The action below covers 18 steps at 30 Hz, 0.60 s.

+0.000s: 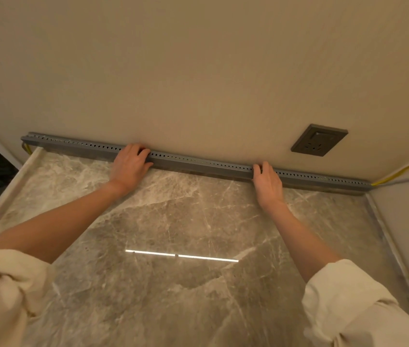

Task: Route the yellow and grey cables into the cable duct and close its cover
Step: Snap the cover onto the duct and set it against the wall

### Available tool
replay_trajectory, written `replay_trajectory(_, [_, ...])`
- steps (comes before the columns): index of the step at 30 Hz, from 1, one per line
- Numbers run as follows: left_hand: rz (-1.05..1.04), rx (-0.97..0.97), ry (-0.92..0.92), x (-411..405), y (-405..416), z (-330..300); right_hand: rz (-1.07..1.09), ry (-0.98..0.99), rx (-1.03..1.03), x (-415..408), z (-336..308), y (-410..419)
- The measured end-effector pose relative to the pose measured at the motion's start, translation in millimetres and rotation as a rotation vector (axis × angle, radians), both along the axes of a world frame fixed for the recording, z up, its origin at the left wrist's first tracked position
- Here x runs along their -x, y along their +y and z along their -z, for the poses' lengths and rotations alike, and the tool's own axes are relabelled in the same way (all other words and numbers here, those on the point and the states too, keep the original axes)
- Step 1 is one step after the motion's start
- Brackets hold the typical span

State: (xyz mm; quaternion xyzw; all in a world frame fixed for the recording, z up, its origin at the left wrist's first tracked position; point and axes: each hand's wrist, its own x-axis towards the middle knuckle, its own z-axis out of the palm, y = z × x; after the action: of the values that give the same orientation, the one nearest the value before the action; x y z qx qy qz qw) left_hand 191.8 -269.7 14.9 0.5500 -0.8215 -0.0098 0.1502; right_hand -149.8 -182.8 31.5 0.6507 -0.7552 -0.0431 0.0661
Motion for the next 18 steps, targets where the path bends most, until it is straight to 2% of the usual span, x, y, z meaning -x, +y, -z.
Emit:
replay_trajectory(13, [0.022, -0.011, 0.063, 10.9, 10.6, -7.7, -0.080, -0.039, 0.129, -5.7, 3.6, 9.5])
replay_trajectory(18, [0.060, -0.120, -0.029, 5.0, 14.4, -7.5, -0.162, 0.017, 0.003, -3.7, 3.8, 16.6])
